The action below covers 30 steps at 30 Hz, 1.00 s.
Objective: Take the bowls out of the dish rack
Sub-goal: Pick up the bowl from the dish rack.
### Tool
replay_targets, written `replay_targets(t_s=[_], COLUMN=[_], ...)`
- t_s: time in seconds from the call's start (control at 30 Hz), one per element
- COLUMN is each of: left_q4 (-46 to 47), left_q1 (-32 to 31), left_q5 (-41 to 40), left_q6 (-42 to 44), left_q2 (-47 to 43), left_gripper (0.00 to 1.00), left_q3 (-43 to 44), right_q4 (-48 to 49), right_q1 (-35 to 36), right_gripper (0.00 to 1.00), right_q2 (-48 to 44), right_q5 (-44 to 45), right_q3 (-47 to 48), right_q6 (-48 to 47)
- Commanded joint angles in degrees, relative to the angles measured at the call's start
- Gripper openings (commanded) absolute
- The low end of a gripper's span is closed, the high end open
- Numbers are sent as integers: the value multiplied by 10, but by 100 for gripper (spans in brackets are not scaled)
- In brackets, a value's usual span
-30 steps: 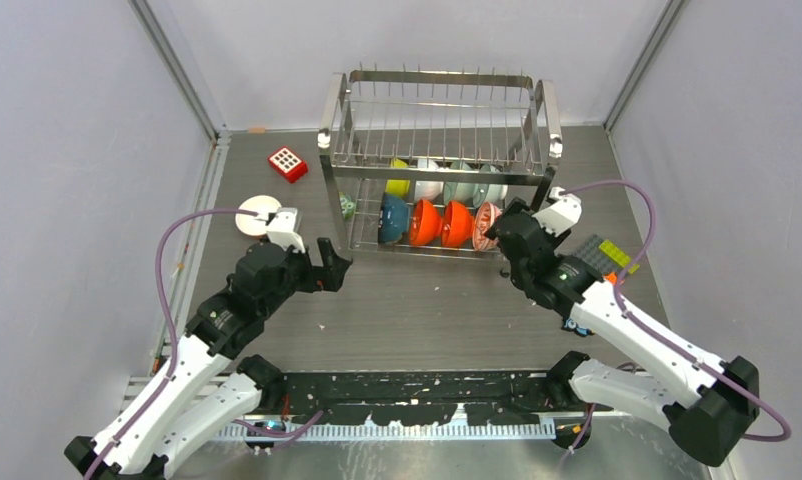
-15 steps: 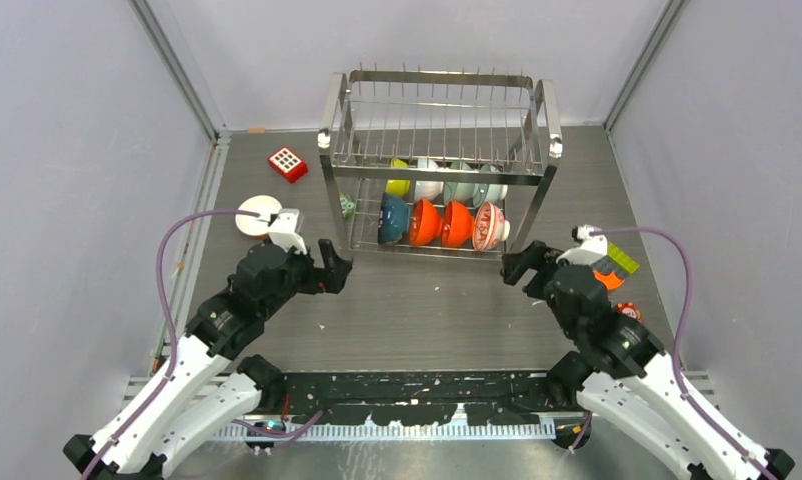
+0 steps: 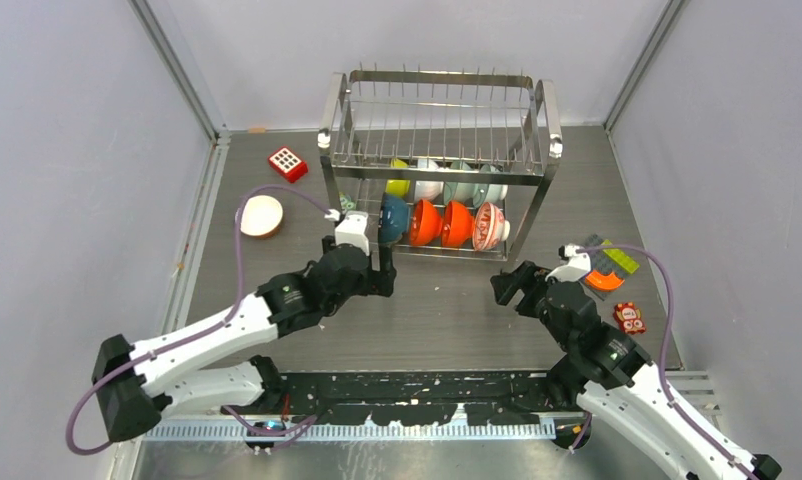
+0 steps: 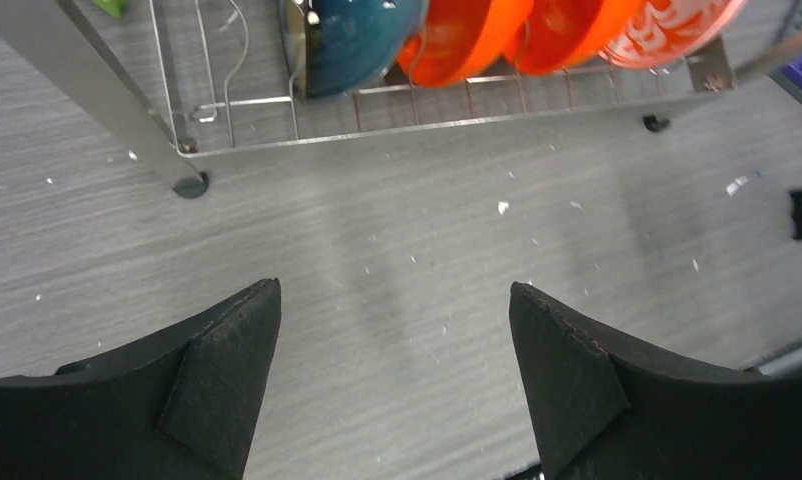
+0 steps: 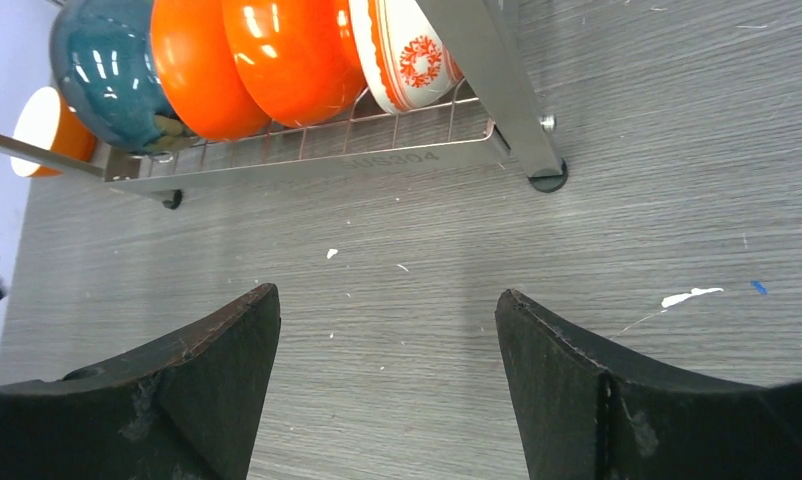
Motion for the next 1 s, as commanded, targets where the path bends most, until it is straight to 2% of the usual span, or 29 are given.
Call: replay_targets(t_s=[0.0,0.17,0.27,0.4,0.7,0.97], left_q4=[101,114,128,154,184,251], left_q1=[-1,6,48,77,87,129], left_q5=[-80,-70,-17,18,-4,35], left_q6=[17,75,76,73,109,121], left_q2=[58,138,160,167,186,197], left_gripper=[85,81,76,73,73,71], left_q3=[33,82,87,82,75,51], right_q4=[28,18,20,24,34,33], right_q1=[3,3,3,3,3,3], right_gripper=[82,82,82,82,82,82], right_q2=[-29,-48,-59,-76,-103,-115], right_q5=[-14,-25,-33,-41,-48,-54], right_q3=[-2,-11,-15,-19,-39,-40], right_q6=[14,10,11,12,13,9])
